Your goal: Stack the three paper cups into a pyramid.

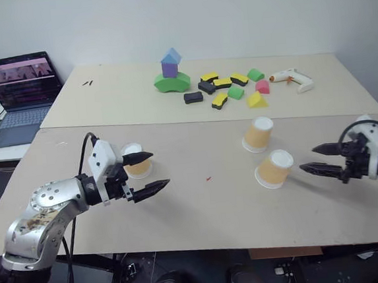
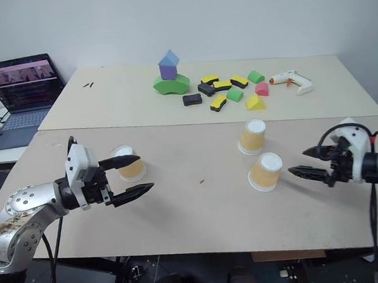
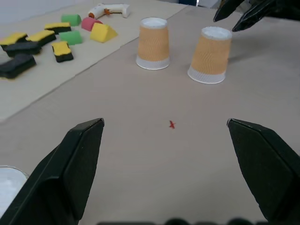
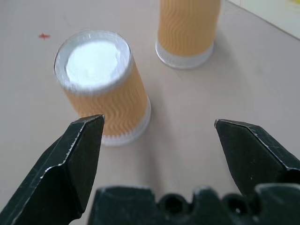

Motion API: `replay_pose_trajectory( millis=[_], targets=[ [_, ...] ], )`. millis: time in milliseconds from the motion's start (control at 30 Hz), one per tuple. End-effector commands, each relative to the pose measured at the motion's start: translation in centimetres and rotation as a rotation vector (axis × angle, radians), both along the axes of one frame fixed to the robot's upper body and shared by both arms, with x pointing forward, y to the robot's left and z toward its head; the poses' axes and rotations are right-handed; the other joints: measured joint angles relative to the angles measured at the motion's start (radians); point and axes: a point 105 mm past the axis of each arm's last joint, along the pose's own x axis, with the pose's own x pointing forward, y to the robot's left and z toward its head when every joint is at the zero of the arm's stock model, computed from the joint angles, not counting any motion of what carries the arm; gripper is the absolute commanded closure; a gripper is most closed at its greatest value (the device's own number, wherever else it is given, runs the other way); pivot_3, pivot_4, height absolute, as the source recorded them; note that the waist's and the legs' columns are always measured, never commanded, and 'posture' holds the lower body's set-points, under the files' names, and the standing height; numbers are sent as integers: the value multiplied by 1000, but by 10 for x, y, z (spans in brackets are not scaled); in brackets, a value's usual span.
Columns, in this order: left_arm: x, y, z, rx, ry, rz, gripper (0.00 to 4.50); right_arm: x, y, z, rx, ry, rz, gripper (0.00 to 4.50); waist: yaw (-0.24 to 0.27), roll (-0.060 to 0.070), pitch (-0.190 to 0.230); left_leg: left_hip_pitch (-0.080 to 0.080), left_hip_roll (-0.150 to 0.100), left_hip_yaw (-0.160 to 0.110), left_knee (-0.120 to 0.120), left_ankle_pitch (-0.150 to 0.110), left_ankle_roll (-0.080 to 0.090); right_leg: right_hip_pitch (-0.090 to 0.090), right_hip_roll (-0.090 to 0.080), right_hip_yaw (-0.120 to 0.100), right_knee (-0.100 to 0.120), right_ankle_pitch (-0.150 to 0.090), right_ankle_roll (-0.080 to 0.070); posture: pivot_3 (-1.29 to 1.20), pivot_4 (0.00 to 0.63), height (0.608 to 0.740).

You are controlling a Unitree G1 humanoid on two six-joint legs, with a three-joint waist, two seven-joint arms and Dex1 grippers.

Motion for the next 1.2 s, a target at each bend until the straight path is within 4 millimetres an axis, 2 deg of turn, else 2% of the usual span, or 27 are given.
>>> replay_pose_trajectory(
  millis=[33, 67, 300, 500, 600, 967, 1200],
  targets=[
    [-11, -8, 6, 42, -45, -69, 0, 2, 2, 6, 0, -26, -3, 81, 6, 0, 0, -2, 0, 0, 0, 1, 2, -2, 0, 0, 0, 0, 0, 0, 150, 740],
    [-13, -9, 4, 55, -40, -82, 0, 2, 4, 5, 6, -21, 0, 81, 7, 0, 0, -4, -1, 0, 0, 4, 8, -4, 0, -1, 1, 0, 0, 0, 150, 740],
    [-19, -16, -1, 93, -27, -152, 0, -1, 14, 2, 38, 7, 50, 81, 6, 0, 0, -3, 0, 1, 1, 5, 8, -3, 1, -3, 2, 0, 0, 0, 150, 740],
    [-20, -20, 1, 88, -24, -179, 0, -16, 1, 4, 16, 52, 63, 81, 11, 0, 0, -3, 0, 1, 1, 5, 8, -3, 2, -3, 1, 0, 0, 0, 150, 740],
    [-18, -21, 0, 88, -24, -184, 0, -17, 2, 5, 8, 59, 77, 81, 11, 0, 0, -3, 0, 1, 2, 5, 9, -3, 2, -3, 1, 0, 0, 0, 150, 740],
    [-7, -22, 4, 88, -37, -171, 0, -1, 33, 1, 29, 11, 117, 81, 7, 0, 0, -3, 0, 1, 2, 5, 9, -3, 3, -3, 2, 0, 0, 0, 150, 740],
    [-6, -23, 4, 84, -36, -166, 0, 7, 49, 8, 47, -37, 140, 81, 8, 0, 0, -3, 0, 2, 2, 5, 9, -3, 4, -4, 3, 0, 0, 0, 150, 740]
  ],
)
